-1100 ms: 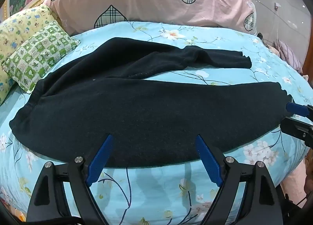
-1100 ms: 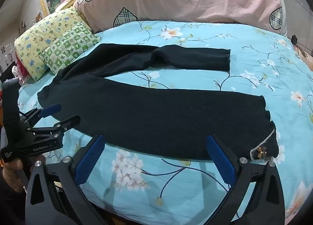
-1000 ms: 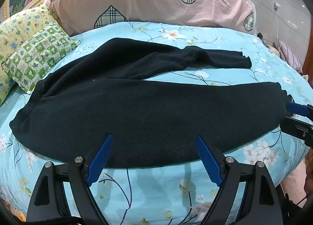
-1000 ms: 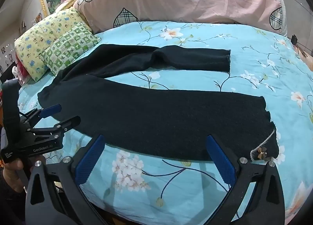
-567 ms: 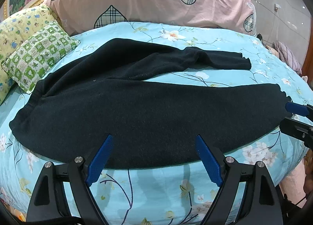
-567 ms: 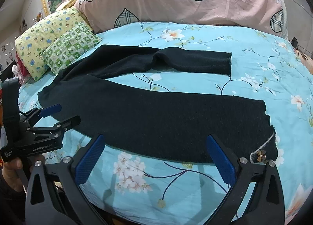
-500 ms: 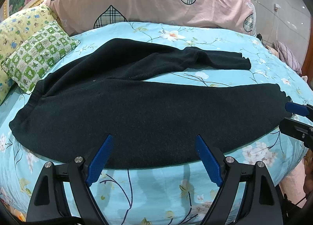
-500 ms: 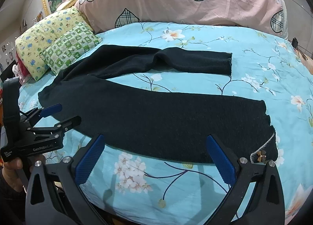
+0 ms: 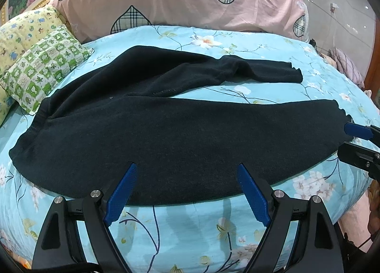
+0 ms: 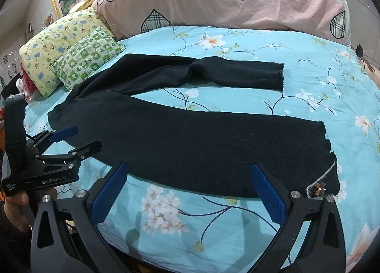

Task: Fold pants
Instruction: 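Move both grippers over the black pants toward its two ends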

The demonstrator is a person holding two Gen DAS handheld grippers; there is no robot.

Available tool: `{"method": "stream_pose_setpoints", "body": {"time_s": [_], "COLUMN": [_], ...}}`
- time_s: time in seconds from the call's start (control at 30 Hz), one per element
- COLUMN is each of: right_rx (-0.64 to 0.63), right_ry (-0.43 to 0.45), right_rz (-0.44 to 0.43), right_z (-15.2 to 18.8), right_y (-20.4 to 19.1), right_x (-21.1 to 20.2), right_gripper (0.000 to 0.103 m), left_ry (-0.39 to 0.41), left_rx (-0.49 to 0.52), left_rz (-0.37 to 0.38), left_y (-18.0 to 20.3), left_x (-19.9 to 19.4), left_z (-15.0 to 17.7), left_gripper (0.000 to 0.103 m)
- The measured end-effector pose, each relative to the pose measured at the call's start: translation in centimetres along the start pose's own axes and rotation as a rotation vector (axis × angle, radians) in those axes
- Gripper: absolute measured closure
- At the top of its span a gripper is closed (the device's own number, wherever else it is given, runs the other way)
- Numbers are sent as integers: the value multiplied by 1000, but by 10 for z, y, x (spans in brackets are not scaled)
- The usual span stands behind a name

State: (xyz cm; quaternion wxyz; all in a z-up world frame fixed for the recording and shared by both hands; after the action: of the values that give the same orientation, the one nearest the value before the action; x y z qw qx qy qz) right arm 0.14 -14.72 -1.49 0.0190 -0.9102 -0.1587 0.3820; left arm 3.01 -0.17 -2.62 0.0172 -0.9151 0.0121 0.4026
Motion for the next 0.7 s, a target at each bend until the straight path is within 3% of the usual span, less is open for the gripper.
{"method": "stream_pose_setpoints", "body": {"time_s": [0.23, 0.37, 0.7], "right_rx": [-1, 10, 9], "right_ry": [-5, 7, -76], "right_rz": [-1, -12, 7], "right_z": [-1, -3, -9], "right_y": [-1, -2, 4], "right_x": [1, -1, 4], "right_gripper": [0, 0, 0], "left_ry": [-14, -21, -6], "left_rx": [-23, 9, 20], "left_rz": [54, 27, 66], "left_y": [1, 0, 0], "left_x": [0, 4, 5], "left_z": [0, -4, -14], "left_gripper": [16, 16, 16]}}
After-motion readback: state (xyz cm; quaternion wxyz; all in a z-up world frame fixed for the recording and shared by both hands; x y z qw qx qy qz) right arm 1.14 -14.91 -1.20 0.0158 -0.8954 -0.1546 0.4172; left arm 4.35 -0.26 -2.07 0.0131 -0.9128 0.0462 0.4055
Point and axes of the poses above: each gripper's, at about its wrist camera, not at the fingertips, and x roughly the way its jaws point, y to its right, z to its underside, the point moved 4 cm from there along x, roughly the way its jaws point, and after that the axes turned 2 degrees about -x, right-handed, at the moved point
